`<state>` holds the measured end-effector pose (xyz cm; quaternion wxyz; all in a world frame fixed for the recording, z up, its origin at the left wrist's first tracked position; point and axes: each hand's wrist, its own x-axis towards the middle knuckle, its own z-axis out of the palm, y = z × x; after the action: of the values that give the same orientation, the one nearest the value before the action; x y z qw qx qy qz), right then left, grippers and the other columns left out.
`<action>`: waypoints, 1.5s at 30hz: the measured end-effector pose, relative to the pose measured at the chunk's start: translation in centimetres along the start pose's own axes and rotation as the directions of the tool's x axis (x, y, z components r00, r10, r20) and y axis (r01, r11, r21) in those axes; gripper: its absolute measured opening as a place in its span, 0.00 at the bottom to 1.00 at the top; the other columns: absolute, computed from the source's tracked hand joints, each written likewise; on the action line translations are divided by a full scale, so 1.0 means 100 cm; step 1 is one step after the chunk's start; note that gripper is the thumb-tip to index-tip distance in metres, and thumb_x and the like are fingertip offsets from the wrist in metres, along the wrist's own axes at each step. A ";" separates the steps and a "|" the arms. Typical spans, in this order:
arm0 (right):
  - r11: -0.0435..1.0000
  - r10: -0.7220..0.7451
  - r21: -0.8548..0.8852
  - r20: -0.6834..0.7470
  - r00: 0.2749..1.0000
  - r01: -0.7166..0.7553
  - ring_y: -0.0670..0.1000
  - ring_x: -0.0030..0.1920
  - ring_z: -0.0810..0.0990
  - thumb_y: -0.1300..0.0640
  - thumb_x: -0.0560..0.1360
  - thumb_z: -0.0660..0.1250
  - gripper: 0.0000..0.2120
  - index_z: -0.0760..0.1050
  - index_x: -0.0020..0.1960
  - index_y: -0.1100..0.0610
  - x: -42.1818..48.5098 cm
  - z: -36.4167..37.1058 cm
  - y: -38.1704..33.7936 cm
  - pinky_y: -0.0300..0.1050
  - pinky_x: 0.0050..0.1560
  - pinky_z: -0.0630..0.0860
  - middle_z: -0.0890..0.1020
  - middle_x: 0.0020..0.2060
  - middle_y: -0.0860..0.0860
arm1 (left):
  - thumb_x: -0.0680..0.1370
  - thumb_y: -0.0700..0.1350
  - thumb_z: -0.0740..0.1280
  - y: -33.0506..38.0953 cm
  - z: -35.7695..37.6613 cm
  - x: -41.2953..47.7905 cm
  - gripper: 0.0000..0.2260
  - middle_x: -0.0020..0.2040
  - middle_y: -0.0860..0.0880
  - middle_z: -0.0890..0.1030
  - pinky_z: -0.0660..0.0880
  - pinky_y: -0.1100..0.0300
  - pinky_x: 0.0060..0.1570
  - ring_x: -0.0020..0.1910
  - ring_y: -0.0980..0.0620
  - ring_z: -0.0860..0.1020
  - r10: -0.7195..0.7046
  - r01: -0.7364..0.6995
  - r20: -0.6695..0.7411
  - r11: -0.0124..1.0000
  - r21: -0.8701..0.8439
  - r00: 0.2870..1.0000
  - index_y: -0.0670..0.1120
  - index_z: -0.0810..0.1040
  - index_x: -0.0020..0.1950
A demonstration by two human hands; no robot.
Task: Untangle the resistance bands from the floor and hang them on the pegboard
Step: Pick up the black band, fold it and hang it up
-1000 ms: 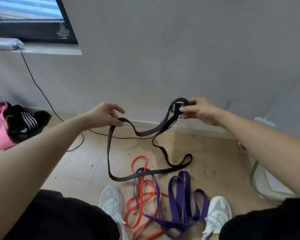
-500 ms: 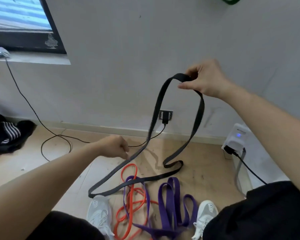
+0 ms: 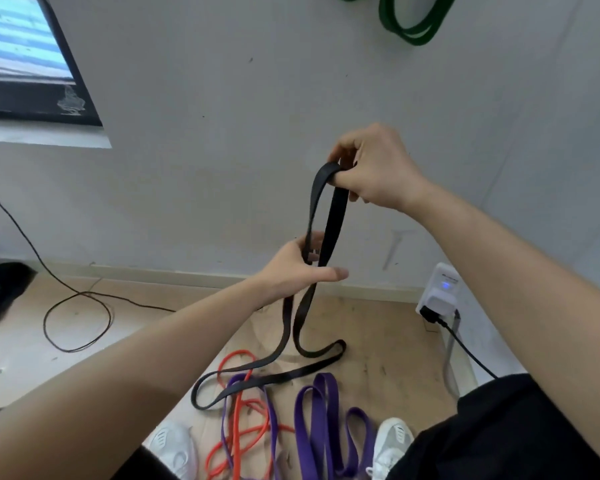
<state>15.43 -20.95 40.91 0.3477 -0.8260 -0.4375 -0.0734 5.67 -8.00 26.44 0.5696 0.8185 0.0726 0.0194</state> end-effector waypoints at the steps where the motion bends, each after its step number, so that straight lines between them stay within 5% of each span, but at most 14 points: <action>1: 0.999 0.019 0.038 -0.011 1.000 -0.019 0.47 0.20 0.78 0.66 0.68 0.72 0.05 0.80 0.39 0.58 0.000 -0.001 -0.002 0.35 0.21 0.68 0.78 0.25 0.52 | 0.71 0.52 0.80 0.003 0.008 0.004 0.26 0.59 0.55 0.82 0.75 0.60 0.61 0.60 0.57 0.80 -0.012 0.012 -0.015 0.999 -0.036 1.000 0.51 0.77 0.66; 6: 0.952 0.152 0.274 -0.037 0.988 -0.137 0.49 0.21 0.78 0.70 0.69 0.69 0.05 0.79 0.41 0.61 0.000 -0.009 -0.001 0.39 0.21 0.70 0.79 0.31 0.55 | 0.79 0.41 0.71 0.010 0.019 0.013 0.05 0.46 0.47 0.86 0.78 0.60 0.54 0.47 0.54 0.85 -0.013 0.001 -0.086 0.991 -0.136 0.996 0.43 0.83 0.53; 13: 0.708 0.365 0.635 0.045 0.930 -0.309 0.46 0.25 0.78 0.73 0.76 0.60 0.14 0.80 0.49 0.59 0.003 -0.030 0.037 0.37 0.26 0.74 0.80 0.40 0.53 | 0.80 0.41 0.71 0.024 -0.004 0.004 0.07 0.43 0.42 0.85 0.83 0.55 0.53 0.43 0.50 0.84 0.098 -0.109 -0.095 0.988 -0.113 0.991 0.38 0.81 0.54; 22: 0.361 0.416 0.803 0.316 0.853 -0.474 0.51 0.34 0.84 0.74 0.77 0.63 0.11 0.79 0.52 0.62 -0.019 -0.026 0.095 0.36 0.37 0.81 0.81 0.42 0.57 | 0.81 0.40 0.69 0.045 -0.062 0.004 0.07 0.42 0.47 0.81 0.81 0.54 0.55 0.42 0.49 0.81 0.140 -0.145 -0.154 0.989 -0.017 0.978 0.42 0.82 0.57; 25: 0.492 0.399 0.678 0.382 0.834 -0.546 0.51 0.37 0.85 0.71 0.75 0.68 0.09 0.79 0.53 0.61 -0.030 -0.008 0.101 0.38 0.37 0.82 0.82 0.47 0.58 | 0.81 0.39 0.69 0.052 -0.072 0.002 0.07 0.42 0.46 0.80 0.81 0.55 0.54 0.42 0.49 0.81 0.161 -0.166 -0.192 0.986 -0.010 0.968 0.41 0.82 0.57; 29: 0.764 0.366 0.272 0.563 0.741 -0.585 0.54 0.55 0.84 0.64 0.73 0.75 0.22 0.75 0.65 0.56 -0.042 0.018 0.107 0.52 0.60 0.80 0.82 0.59 0.55 | 0.81 0.40 0.69 0.058 -0.077 0.000 0.06 0.42 0.47 0.79 0.79 0.59 0.51 0.40 0.52 0.79 0.182 -0.192 -0.223 0.981 -0.024 0.958 0.43 0.83 0.57; 32: 0.850 0.302 0.249 0.493 0.816 -0.465 0.53 0.60 0.80 0.57 0.69 0.79 0.32 0.71 0.70 0.52 -0.035 0.023 0.091 0.53 0.65 0.76 0.79 0.60 0.51 | 0.80 0.40 0.70 0.054 -0.082 0.001 0.06 0.42 0.48 0.81 0.79 0.58 0.50 0.40 0.53 0.79 0.193 -0.182 -0.131 0.979 0.093 0.972 0.46 0.84 0.55; 35: 0.903 0.178 0.292 0.413 0.893 -0.315 0.47 0.64 0.76 0.52 0.70 0.78 0.33 0.70 0.72 0.51 -0.025 0.031 0.058 0.39 0.60 0.73 0.79 0.62 0.48 | 0.80 0.42 0.71 0.049 -0.081 -0.001 0.08 0.45 0.40 0.83 0.80 0.53 0.51 0.41 0.51 0.79 0.204 -0.196 -0.020 0.959 0.206 0.979 0.48 0.85 0.58; 37: 0.916 0.085 0.317 0.448 0.890 -0.247 0.46 0.59 0.79 0.52 0.73 0.76 0.26 0.73 0.69 0.54 -0.024 0.044 0.042 0.40 0.56 0.75 0.82 0.58 0.51 | 0.80 0.43 0.71 0.048 -0.081 -0.004 0.08 0.47 0.38 0.84 0.79 0.53 0.50 0.41 0.52 0.79 0.213 -0.210 0.012 0.952 0.223 0.977 0.48 0.85 0.58; 40: 0.898 0.006 0.381 0.488 0.873 -0.220 0.54 0.44 0.83 0.55 0.77 0.72 0.13 0.77 0.59 0.59 -0.028 0.058 0.037 0.56 0.50 0.80 0.82 0.49 0.65 | 0.80 0.42 0.71 0.047 -0.081 -0.007 0.08 0.43 0.43 0.84 0.77 0.61 0.47 0.39 0.55 0.79 0.222 -0.221 0.025 0.941 0.255 0.975 0.47 0.84 0.58; 45: 0.921 0.012 0.335 0.489 0.872 -0.200 0.54 0.39 0.81 0.53 0.77 0.71 0.13 0.80 0.55 0.61 -0.021 0.056 0.041 0.54 0.45 0.80 0.81 0.46 0.68 | 0.77 0.44 0.74 0.037 -0.082 -0.007 0.09 0.46 0.46 0.85 0.78 0.52 0.50 0.44 0.49 0.82 0.229 -0.230 0.044 0.910 0.345 0.973 0.50 0.82 0.57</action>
<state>16.30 -20.33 33.71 0.3838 -0.7597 -0.4685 0.2370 4.40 -1.79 32.82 0.4101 0.9089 -0.0223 0.0718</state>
